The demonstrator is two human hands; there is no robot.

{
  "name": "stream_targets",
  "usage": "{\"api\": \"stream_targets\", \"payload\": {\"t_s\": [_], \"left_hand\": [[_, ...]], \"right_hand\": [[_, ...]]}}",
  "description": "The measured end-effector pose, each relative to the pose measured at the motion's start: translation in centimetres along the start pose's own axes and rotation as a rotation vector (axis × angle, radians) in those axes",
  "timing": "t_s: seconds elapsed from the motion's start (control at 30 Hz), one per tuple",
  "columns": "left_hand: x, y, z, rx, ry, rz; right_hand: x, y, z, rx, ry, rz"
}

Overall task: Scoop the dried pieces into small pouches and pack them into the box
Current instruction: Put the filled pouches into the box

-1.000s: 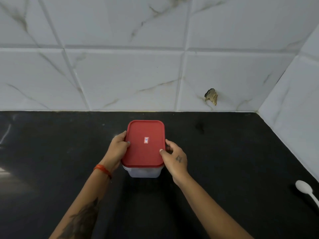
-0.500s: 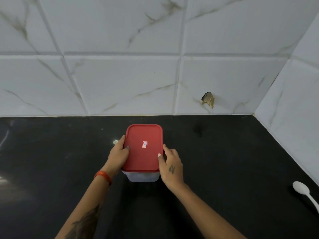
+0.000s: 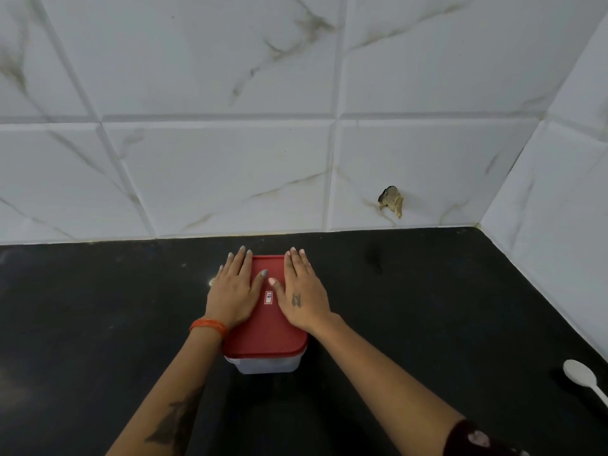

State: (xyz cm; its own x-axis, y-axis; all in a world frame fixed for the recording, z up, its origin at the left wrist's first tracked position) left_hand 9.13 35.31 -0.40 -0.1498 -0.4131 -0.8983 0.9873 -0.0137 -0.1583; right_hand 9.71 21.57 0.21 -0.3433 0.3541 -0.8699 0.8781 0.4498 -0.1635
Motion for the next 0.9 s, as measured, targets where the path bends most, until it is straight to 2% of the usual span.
{"api": "stream_targets", "payload": {"t_s": [0.3,0.43,0.57,0.63,0.77,0.9], "left_hand": [[0.2,0.1,0.5,-0.028,0.19,0.035],[-0.3,-0.3,1.0,-0.042,0.242,0.066],[-1.1,-2.2,3.5,0.102,0.1,0.291],[-0.8,-3.1,5.8,0.153,-0.008,0.336],[1.3,-4.4,12.1,0.318,-0.196,0.315],[4.4,-5.0,18.5,0.398,-0.29,0.248]], "right_hand": [[0.5,0.4,0.2,0.013,-0.021,-0.034],[-0.2,0.1,0.7,-0.057,0.219,-0.064],[-2.2,-1.8,2.2,-0.108,0.397,0.024],[-3.4,-3.6,3.3,-0.107,0.446,0.105],[-5.8,-8.4,7.1,-0.066,0.473,0.241],[-7.7,-13.5,11.8,0.03,0.43,0.36]]}}
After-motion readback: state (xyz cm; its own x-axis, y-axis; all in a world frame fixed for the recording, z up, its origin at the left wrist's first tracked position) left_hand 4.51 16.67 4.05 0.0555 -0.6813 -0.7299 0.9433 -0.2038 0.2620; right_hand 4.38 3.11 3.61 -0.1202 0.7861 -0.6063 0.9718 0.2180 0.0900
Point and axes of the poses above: each hand's wrist, its own y-axis towards the middle knuckle, its own x-axis out of the palm, z = x × y, the point moved 3 cm from there along y, towards the middle knuckle, and after that the axes turned 13 degrees about -z, right-handed, at the moved point
